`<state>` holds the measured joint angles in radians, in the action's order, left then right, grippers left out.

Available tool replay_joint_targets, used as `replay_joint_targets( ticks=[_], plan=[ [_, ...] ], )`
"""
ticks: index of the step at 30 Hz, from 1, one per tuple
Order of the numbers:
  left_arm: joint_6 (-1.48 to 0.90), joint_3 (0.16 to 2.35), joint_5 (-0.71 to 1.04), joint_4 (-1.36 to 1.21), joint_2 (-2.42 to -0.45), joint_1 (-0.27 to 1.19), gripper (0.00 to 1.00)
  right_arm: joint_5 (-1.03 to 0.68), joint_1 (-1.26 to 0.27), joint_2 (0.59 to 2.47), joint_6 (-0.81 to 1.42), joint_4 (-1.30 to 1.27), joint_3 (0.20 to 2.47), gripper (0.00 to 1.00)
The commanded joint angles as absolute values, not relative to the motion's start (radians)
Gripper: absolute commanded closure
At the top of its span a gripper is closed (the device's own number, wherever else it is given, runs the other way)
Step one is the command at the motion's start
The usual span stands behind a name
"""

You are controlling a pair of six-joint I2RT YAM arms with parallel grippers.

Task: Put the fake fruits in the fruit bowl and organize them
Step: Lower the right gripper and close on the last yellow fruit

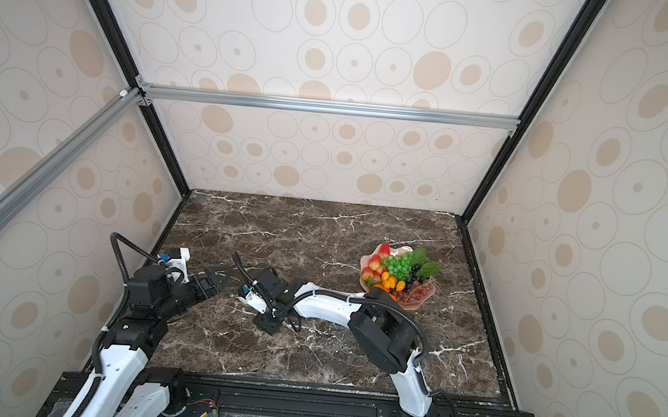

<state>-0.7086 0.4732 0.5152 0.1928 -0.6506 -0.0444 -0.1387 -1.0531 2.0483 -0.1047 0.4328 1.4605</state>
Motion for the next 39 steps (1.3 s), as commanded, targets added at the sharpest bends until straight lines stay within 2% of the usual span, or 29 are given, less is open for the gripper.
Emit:
replay_joint_targets(
  ticks=[1,14,29,39],
  plan=[
    [-0.692,0.473,0.531,0.19,-0.642,-0.054,0.01,-0.102,-1.06,2.084,-0.154,0.49,1.496,0.48],
    [-0.69,0.469,0.532,0.193,-0.64,-0.059,0.01,-0.065,-1.06,2.11,-0.169,0.533,1.514,0.54],
    [-0.687,0.466,0.531,0.198,-0.626,-0.063,0.01,-0.061,-1.06,2.104,-0.149,0.514,1.496,0.65],
    [-0.637,0.494,0.518,0.201,-0.649,-0.061,0.01,-0.094,-1.003,1.992,-0.068,0.465,1.436,0.67]
  ],
)
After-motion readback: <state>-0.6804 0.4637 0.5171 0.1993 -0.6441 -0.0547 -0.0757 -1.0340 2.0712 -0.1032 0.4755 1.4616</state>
